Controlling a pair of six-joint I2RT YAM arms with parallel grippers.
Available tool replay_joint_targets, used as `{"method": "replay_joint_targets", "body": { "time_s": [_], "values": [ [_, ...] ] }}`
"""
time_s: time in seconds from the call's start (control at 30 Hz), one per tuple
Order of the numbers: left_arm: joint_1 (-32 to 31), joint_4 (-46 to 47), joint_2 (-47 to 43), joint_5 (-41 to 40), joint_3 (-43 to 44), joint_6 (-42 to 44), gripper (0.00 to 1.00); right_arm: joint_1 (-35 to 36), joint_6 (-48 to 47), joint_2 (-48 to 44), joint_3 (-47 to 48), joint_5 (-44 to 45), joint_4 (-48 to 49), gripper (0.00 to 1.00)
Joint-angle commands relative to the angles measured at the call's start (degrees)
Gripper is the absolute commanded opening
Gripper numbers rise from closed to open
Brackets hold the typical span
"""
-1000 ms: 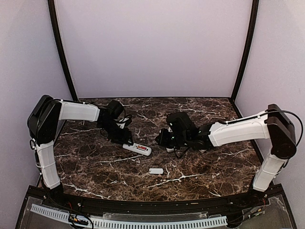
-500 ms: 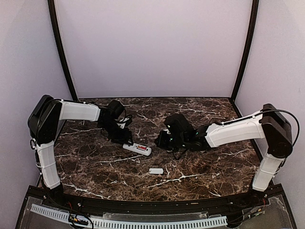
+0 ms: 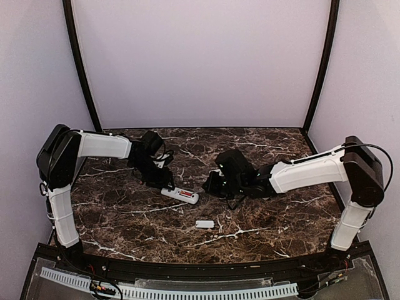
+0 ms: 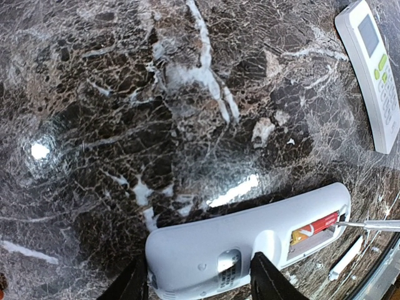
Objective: Unload the batteries from the remote control
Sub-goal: Remove the battery from the remote control without the battery cover.
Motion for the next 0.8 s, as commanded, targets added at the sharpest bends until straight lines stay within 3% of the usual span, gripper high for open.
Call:
{"method": "replay_joint_targets", "body": {
  "time_s": [0.0, 0.77],
  "values": [
    [-0.9, -3.4, 2.6, -2.2, -0.8, 1.1, 0.54, 0.8, 1.0, -1.7, 0.8, 0.9, -2.0, 0.00],
    [-1.0, -3.5, 2.5, -2.3, -0.6, 1.1, 0.54, 1.3, 1.5, 1.2, 5.3, 4.1, -9.6, 0.00]
  ]
}}
